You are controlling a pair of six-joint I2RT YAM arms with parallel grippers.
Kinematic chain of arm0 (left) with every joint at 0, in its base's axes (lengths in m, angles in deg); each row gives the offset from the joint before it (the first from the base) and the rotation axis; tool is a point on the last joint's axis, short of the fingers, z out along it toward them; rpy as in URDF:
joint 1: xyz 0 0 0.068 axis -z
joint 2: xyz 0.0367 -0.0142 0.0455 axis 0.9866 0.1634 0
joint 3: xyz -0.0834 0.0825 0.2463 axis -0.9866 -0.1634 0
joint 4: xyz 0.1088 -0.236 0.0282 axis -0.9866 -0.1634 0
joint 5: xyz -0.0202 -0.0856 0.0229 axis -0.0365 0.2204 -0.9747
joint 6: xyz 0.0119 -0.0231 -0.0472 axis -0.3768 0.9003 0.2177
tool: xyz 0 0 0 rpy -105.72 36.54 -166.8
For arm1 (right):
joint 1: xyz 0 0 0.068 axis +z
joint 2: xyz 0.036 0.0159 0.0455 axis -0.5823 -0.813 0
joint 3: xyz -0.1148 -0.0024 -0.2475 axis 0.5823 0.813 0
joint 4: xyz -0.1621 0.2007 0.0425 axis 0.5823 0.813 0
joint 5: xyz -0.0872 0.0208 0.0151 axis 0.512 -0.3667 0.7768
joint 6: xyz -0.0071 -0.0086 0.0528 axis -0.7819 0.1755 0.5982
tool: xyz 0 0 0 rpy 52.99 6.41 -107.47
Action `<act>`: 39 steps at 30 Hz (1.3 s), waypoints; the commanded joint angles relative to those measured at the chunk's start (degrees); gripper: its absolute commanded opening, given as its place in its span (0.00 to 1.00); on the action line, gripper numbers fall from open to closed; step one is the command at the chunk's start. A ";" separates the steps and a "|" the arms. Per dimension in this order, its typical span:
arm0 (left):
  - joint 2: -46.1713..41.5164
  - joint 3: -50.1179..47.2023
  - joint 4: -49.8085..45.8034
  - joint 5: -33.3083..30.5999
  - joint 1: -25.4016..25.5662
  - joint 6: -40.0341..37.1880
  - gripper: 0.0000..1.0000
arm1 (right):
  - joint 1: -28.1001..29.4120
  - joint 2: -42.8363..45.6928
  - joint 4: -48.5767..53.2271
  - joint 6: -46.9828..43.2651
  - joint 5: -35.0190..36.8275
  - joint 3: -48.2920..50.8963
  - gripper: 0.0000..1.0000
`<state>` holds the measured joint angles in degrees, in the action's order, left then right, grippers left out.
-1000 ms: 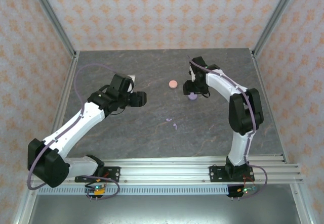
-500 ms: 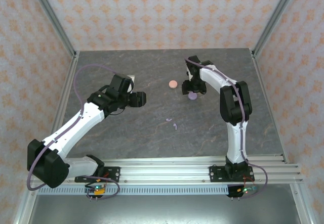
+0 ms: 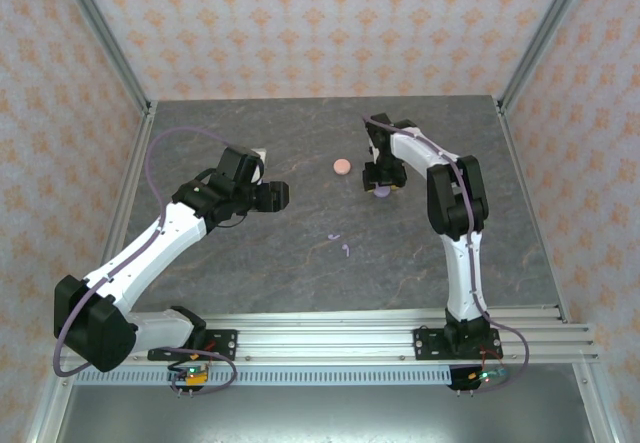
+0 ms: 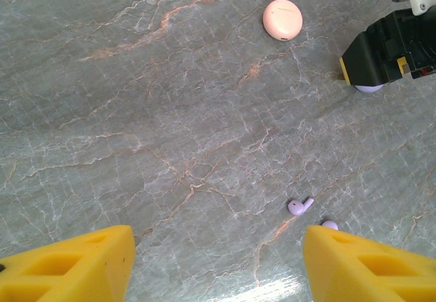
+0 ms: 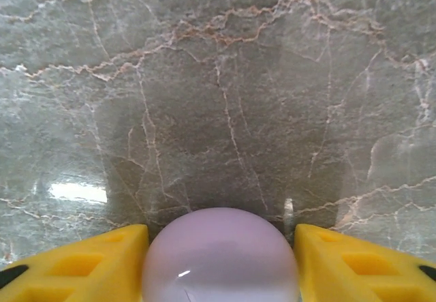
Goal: Insert the wireless bluetooth earbuds into the charging case
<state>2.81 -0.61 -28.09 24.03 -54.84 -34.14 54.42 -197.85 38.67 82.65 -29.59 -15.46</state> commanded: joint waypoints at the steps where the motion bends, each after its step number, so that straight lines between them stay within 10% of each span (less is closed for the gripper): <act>1: -0.27 -0.72 -1.38 -1.37 0.20 1.06 0.66 | -0.29 -0.49 2.28 1.16 -0.14 -1.36 0.53; 39: 5.80 -3.53 4.99 2.41 2.58 2.93 0.67 | 13.24 6.59 -14.97 33.71 -3.65 11.65 0.59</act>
<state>7.68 -3.43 -25.03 26.02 -53.11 -32.29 66.07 -191.84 24.99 114.76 -29.02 -4.90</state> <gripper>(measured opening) 0.665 0.585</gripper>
